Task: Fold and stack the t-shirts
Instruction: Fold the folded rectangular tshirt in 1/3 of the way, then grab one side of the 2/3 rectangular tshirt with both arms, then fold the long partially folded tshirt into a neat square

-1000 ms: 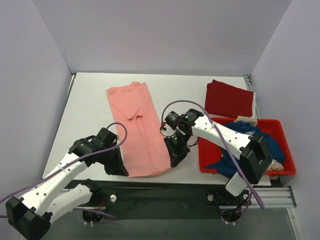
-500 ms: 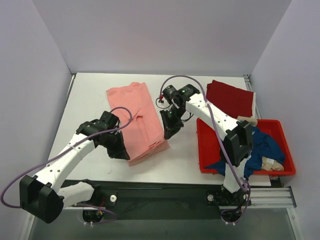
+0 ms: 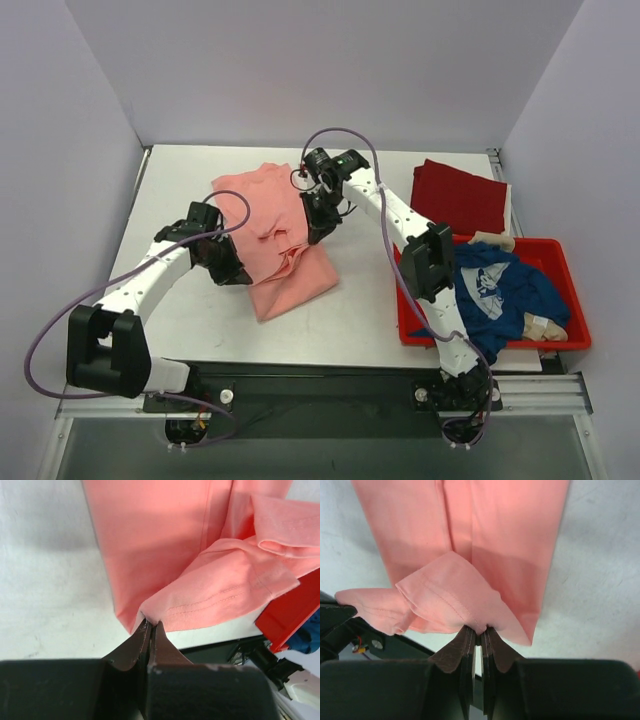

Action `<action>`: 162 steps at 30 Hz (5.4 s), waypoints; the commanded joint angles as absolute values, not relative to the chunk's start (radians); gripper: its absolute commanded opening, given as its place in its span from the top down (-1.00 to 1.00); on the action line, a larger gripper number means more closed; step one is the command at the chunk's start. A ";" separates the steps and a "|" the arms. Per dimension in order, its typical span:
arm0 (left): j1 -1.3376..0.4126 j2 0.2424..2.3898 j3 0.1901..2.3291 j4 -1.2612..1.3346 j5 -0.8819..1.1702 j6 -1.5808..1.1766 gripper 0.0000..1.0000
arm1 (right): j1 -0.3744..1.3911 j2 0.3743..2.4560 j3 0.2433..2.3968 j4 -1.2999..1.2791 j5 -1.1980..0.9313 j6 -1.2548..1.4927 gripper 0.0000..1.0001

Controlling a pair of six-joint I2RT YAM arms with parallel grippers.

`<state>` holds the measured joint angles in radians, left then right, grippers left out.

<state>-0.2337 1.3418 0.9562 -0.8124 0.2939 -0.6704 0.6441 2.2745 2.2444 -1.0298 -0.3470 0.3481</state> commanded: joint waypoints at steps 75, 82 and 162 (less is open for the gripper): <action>-0.193 1.278 0.683 -0.472 0.245 -0.637 -0.31 | 0.532 2.054 1.468 -0.514 -0.500 0.316 0.13; -0.201 1.264 0.635 -0.468 0.235 -0.658 -0.31 | 0.548 2.066 1.454 -0.514 -0.509 0.314 0.34; -0.307 0.781 1.011 -1.276 0.391 -0.816 1.00 | 0.716 1.403 1.422 -1.098 -0.331 0.557 1.00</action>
